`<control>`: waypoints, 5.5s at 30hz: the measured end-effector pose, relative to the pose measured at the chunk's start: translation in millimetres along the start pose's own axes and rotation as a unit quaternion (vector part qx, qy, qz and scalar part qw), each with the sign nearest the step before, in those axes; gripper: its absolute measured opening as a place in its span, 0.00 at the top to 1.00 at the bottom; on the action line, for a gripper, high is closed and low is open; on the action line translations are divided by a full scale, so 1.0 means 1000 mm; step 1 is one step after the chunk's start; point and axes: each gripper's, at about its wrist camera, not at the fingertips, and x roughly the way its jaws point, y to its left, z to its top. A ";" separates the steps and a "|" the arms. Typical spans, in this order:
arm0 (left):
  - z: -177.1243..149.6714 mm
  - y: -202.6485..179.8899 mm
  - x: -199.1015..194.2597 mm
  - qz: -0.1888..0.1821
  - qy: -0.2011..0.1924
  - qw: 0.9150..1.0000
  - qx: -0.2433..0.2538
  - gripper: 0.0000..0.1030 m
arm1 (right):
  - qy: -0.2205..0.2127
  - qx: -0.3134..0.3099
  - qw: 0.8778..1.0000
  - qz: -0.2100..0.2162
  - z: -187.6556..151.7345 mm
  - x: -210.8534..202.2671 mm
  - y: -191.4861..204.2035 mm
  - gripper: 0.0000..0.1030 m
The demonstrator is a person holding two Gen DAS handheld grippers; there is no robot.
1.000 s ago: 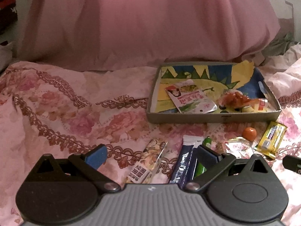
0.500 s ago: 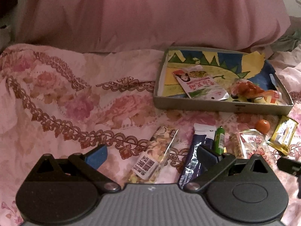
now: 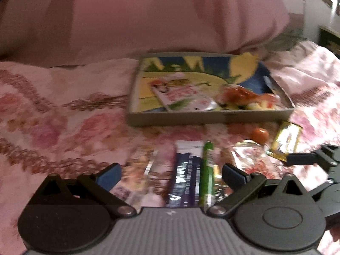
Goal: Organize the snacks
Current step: 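Grasp the green tube with the left tool while the right tool grasps the rice-cracker bag, then carry the green tube and rice-cracker bag over the tray with both tools, then release the green tube and rice-cracker bag into the tray and lift both tools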
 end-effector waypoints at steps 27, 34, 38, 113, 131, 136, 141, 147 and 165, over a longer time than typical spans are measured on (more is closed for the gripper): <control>-0.009 -0.024 0.031 -0.080 0.034 0.994 0.065 0.67 | 0.040 0.016 0.997 -0.069 0.000 0.002 -0.009 0.09; -0.009 -0.026 0.033 -0.083 0.028 0.992 0.089 0.76 | 0.043 -0.014 0.997 -0.070 0.003 0.006 -0.010 0.08; -0.011 -0.033 0.033 -0.082 0.029 0.990 0.111 0.76 | 0.039 -0.035 0.997 -0.061 0.005 0.008 -0.010 0.08; 0.107 0.052 0.115 -0.088 -0.136 0.964 -0.213 0.82 | -0.199 0.052 0.978 -0.029 0.118 0.044 -0.064 0.29; 0.095 0.053 0.159 -0.055 -0.085 0.979 -0.176 0.82 | -0.117 -0.022 0.991 -0.058 0.121 0.093 -0.051 0.29; 0.089 0.051 0.162 -0.050 -0.075 0.981 -0.172 0.82 | -0.114 -0.053 0.989 -0.073 0.120 0.098 -0.044 0.28; 0.086 0.048 0.165 -0.050 -0.066 0.982 -0.169 0.82 | -0.111 -0.069 0.988 -0.079 0.117 0.098 -0.039 0.28; 0.085 0.048 0.162 -0.054 -0.068 0.981 -0.173 0.81 | -0.108 -0.071 0.989 -0.077 0.116 0.098 -0.039 0.26; 0.079 0.050 0.070 -0.016 -0.150 0.971 -0.185 0.12 | -0.204 -0.002 0.974 -0.096 0.116 0.001 -0.049 0.01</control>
